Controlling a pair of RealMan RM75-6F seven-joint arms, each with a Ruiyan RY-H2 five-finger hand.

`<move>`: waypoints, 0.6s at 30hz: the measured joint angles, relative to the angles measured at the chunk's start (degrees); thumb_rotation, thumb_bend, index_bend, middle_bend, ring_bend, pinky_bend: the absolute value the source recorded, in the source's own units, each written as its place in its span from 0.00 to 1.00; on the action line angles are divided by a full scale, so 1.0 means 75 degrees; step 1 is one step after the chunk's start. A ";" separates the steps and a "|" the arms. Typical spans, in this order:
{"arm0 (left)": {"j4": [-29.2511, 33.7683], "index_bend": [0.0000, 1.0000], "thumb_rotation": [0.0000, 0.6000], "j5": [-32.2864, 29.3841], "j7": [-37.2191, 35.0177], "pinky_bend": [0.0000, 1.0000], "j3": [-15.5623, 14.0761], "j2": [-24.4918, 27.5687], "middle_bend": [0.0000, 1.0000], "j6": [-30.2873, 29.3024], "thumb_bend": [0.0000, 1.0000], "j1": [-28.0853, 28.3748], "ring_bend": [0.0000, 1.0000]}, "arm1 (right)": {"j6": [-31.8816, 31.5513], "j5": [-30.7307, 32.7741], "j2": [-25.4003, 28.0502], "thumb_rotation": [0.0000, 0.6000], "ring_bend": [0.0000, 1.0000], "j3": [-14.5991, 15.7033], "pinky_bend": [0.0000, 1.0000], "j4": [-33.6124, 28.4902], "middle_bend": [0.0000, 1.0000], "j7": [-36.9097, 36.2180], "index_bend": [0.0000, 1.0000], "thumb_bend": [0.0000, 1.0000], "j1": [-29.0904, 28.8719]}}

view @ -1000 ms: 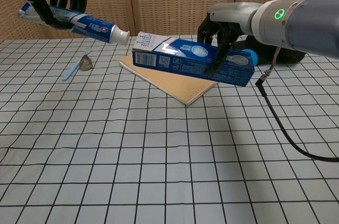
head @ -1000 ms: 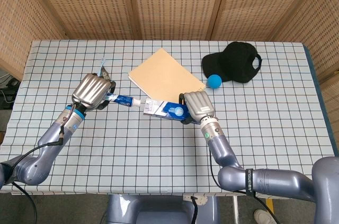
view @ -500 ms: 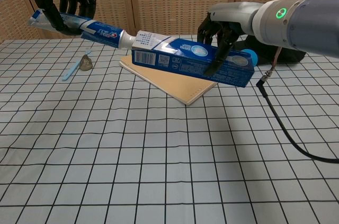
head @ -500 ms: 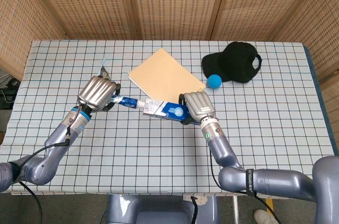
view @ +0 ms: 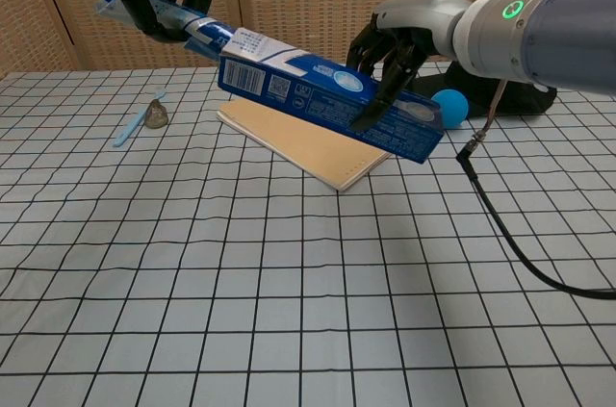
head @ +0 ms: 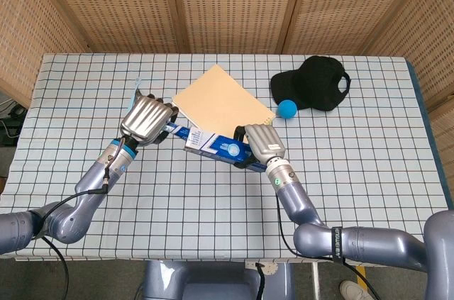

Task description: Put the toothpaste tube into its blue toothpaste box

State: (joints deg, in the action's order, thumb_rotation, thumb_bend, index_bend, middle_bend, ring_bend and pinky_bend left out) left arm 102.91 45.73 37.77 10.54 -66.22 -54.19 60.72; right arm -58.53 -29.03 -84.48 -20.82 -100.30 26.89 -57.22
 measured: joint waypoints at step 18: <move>-0.0007 0.45 1.00 0.0116 0.2023 0.20 0.0389 -0.0057 0.21 -0.0177 0.33 0.1577 0.20 | 0.0776 -0.1062 -0.0028 1.00 0.59 -0.0560 0.66 0.0659 0.56 -0.2955 0.73 0.24 0.0740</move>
State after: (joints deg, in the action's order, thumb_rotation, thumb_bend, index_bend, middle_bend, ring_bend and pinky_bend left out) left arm 102.86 46.60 52.93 13.46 -66.64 -55.51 72.55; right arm -52.71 -36.99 -84.69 -25.01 -95.36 4.73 -51.66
